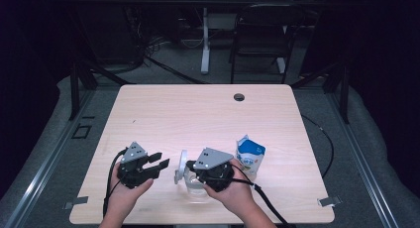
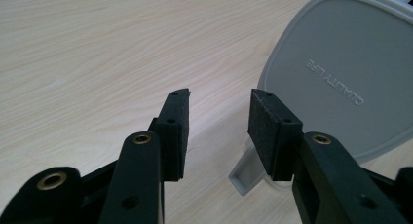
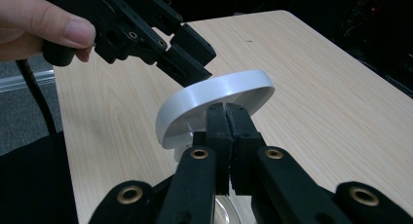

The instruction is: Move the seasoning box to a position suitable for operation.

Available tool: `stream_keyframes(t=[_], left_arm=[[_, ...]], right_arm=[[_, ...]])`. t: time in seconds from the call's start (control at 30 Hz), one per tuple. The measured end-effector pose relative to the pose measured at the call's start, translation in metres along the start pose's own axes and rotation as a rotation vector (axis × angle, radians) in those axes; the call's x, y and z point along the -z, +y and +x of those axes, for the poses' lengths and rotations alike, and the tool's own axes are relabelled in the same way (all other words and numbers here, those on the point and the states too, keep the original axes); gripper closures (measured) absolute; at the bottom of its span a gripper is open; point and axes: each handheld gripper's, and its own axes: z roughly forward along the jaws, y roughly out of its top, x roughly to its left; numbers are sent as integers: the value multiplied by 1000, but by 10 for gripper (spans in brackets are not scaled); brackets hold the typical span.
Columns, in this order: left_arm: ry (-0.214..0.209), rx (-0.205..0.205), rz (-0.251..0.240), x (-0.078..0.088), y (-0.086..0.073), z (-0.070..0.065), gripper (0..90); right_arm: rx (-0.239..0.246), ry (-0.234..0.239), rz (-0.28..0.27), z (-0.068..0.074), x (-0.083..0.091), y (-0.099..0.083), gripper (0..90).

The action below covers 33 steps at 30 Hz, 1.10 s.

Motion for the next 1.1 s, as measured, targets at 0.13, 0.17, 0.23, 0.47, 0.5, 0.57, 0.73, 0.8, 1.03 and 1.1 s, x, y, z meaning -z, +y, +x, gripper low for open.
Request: stream_keyframes(t=[0.13, 0.17, 0.23, 0.47, 0.5, 0.57, 0.73, 0.8, 1.03, 1.1], left_arm=[[3, 2, -2, 0, 0, 1, 598], [3, 4, -2, 1, 0, 1, 598], [4, 7, -3, 1, 0, 2, 598], [5, 6, -4, 1, 0, 2, 598], [6, 11, -5, 1, -1, 2, 598], [6, 12, -8, 1, -1, 2, 597], [8, 14, -11, 2, -1, 4, 585], [10, 19, -11, 2, -1, 5, 582], [12, 24, -10, 3, -2, 7, 581], [12, 27, -10, 3, -3, 8, 582]], right_arm=[[1, 2, 0, 1, 0, 1, 889], [1, -1, -1, 1, 0, 1, 890], [1, 1, -4, 1, 0, 2, 890], [2, 1, -3, 1, -1, 1, 888], [3, 0, -2, 1, -1, 1, 886], [5, 0, -3, 1, 0, 1, 881], [12, -5, 2, 1, 3, 0, 844], [12, -14, 0, 0, 3, -1, 822], [19, -24, 10, -3, 6, -5, 704], [14, -29, 12, -4, 7, -7, 669]])
